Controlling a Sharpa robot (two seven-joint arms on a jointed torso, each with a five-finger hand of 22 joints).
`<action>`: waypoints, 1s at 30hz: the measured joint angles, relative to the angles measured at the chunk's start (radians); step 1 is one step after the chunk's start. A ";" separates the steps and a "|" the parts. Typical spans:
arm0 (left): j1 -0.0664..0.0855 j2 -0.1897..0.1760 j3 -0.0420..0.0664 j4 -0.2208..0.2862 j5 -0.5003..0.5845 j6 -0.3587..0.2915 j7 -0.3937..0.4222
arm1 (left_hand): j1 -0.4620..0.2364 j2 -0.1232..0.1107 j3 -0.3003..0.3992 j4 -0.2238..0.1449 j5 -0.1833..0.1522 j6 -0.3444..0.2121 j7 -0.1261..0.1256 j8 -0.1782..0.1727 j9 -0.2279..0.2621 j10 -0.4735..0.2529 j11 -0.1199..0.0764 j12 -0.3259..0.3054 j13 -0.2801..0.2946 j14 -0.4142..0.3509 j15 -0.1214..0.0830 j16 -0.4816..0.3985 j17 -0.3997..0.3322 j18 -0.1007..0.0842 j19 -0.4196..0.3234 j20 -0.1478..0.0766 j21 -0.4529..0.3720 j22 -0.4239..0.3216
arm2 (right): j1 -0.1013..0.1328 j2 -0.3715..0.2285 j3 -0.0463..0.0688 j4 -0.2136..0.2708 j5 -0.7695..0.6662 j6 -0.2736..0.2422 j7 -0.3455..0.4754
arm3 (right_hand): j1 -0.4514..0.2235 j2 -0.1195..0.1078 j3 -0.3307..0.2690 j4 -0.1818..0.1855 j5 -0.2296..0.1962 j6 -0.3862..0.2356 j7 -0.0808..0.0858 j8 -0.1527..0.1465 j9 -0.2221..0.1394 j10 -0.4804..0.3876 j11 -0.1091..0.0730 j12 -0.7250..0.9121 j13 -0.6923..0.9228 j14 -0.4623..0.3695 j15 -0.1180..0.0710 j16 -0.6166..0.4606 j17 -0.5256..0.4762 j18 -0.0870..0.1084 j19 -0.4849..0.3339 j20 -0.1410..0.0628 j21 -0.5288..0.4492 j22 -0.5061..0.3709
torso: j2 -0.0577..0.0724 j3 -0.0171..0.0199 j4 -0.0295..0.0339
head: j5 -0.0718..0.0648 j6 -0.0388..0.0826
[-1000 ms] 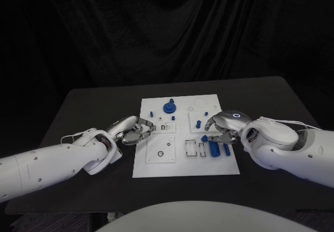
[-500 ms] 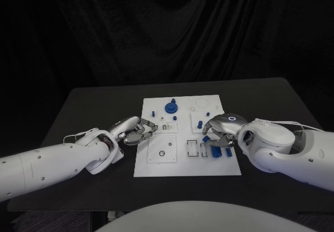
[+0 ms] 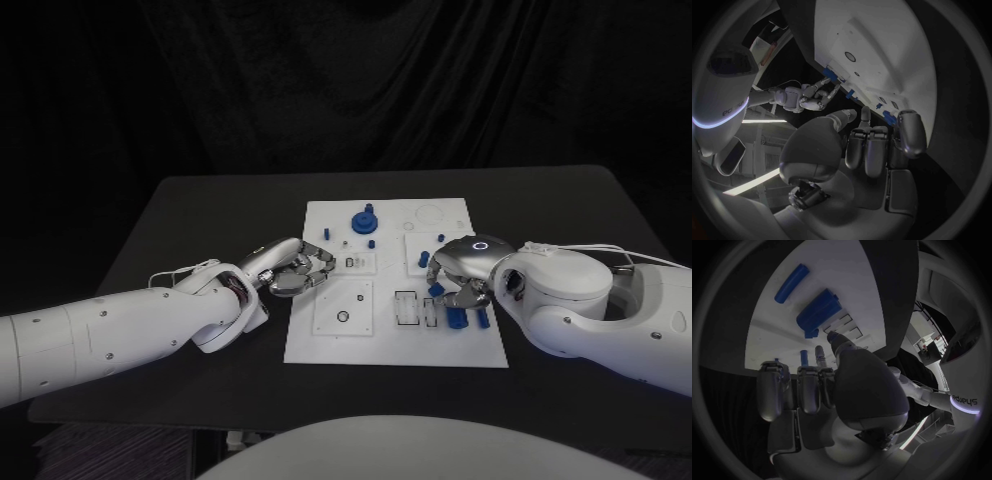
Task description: Assemble the parts on the task board
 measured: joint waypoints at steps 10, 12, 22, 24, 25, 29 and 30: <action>-0.008 0.008 0.000 -0.012 0.049 0.000 0.015 | 0.000 0.000 0.000 0.000 0.003 0.007 0.000 0.000 -0.004 0.000 0.000 0.000 0.000 0.000 0.000 0.000 0.000 0.000 0.000 0.000 0.000 0.001 | 0.001 0.024 0.000 -0.027 -0.027 0.028 -0.007 | 0.011 0.005 0.011 -0.022 0.038 -0.016 -0.009 -0.015 0.000 0.002 -0.010 0.000 0.000 0.000 -0.007 0.000 0.000 0.000 0.000 0.000 0.003 0.000 | -0.001 0.0021 -0.0018 | 0.006 0.000; -0.012 0.010 0.000 -0.014 0.055 0.001 0.016 | 0.000 0.000 0.000 0.000 0.003 0.007 0.000 0.000 -0.005 0.000 0.000 0.000 0.000 0.000 0.000 0.000 0.000 0.000 0.000 0.000 0.004 0.001 | 0.001 0.027 0.000 -0.033 -0.031 0.029 -0.007 | 0.017 0.006 0.014 -0.025 0.046 -0.020 -0.006 -0.020 -0.001 0.002 -0.010 0.000 0.000 0.000 -0.007 0.000 0.000 0.000 0.004 -0.004 0.003 0.000 | -0.001 0.0021 -0.0024 | 0.007 0.000; -0.018 0.018 0.000 -0.022 0.071 0.001 0.024 | 0.004 -0.004 0.000 0.000 0.007 0.011 -0.003 0.004 -0.010 0.000 0.000 0.000 0.000 0.000 0.000 0.000 0.000 0.000 0.000 0.000 0.004 0.001 | 0.001 0.046 0.000 -0.057 -0.041 0.030 -0.006 | 0.019 0.008 0.019 -0.036 0.061 -0.028 -0.014 -0.026 -0.003 -0.001 -0.013 0.000 0.000 0.000 -0.014 -0.005 0.000 0.000 0.000 -0.007 0.003 0.000 | -0.002 0.0022 -0.0026 | 0.007 0.000; -0.018 0.018 0.000 -0.023 0.073 0.002 0.025 | 0.004 -0.004 0.000 0.000 0.007 0.010 -0.003 0.004 -0.010 0.000 0.000 0.000 0.000 0.000 0.000 0.000 0.000 0.000 0.000 0.000 0.004 0.001 | 0.000 0.048 0.000 -0.060 -0.042 0.030 -0.005 | 0.018 0.009 0.019 -0.036 0.061 -0.028 -0.014 -0.026 -0.003 -0.001 -0.013 0.000 0.000 0.000 -0.014 -0.005 0.000 0.000 0.000 -0.007 0.003 0.000 | -0.002 0.0022 -0.0025 | 0.007 0.000; -0.018 0.019 0.000 -0.023 0.073 0.002 0.026 | 0.004 -0.004 0.000 0.000 0.007 0.011 -0.003 0.004 -0.010 0.000 0.000 0.000 0.000 0.000 0.000 0.000 0.000 0.000 0.000 0.000 0.004 0.001 | -0.001 0.049 0.000 -0.062 -0.042 0.030 -0.005 | 0.013 0.014 0.019 -0.036 0.056 -0.028 -0.014 -0.026 -0.002 -0.001 -0.013 0.000 0.000 0.000 -0.014 -0.005 0.000 0.000 0.000 -0.007 0.003 0.000 | -0.002 0.0022 -0.0025 | 0.007 0.000; -0.019 0.021 0.000 -0.025 0.075 0.002 0.027 | 0.004 -0.004 0.000 0.000 0.007 0.014 0.000 0.004 -0.011 0.000 0.000 0.000 0.000 0.000 0.000 0.000 0.000 0.000 0.000 0.000 0.004 0.001 | -0.003 0.054 0.000 -0.066 -0.043 0.031 -0.004 | 0.010 0.016 0.019 -0.036 0.045 -0.024 -0.010 -0.026 0.000 -0.001 -0.013 0.000 0.000 0.000 -0.014 -0.005 0.000 0.000 0.000 -0.007 0.003 0.000 | -0.002 0.0023 -0.0025 | 0.009 0.000; -0.019 0.021 0.000 -0.026 0.076 0.002 0.027 | 0.004 -0.004 0.000 0.000 0.007 0.014 0.000 0.004 -0.011 0.000 0.000 0.000 0.000 0.000 0.000 0.000 0.000 0.000 0.000 0.000 0.004 0.001 | -0.003 0.055 0.000 -0.067 -0.044 0.032 -0.004 | 0.007 0.013 0.019 -0.036 0.045 -0.022 -0.012 -0.026 0.000 -0.001 -0.013 0.000 0.000 0.000 -0.014 -0.005 0.000 0.000 0.000 -0.007 0.003 0.000 | -0.002 0.0023 -0.0025 | 0.010 0.000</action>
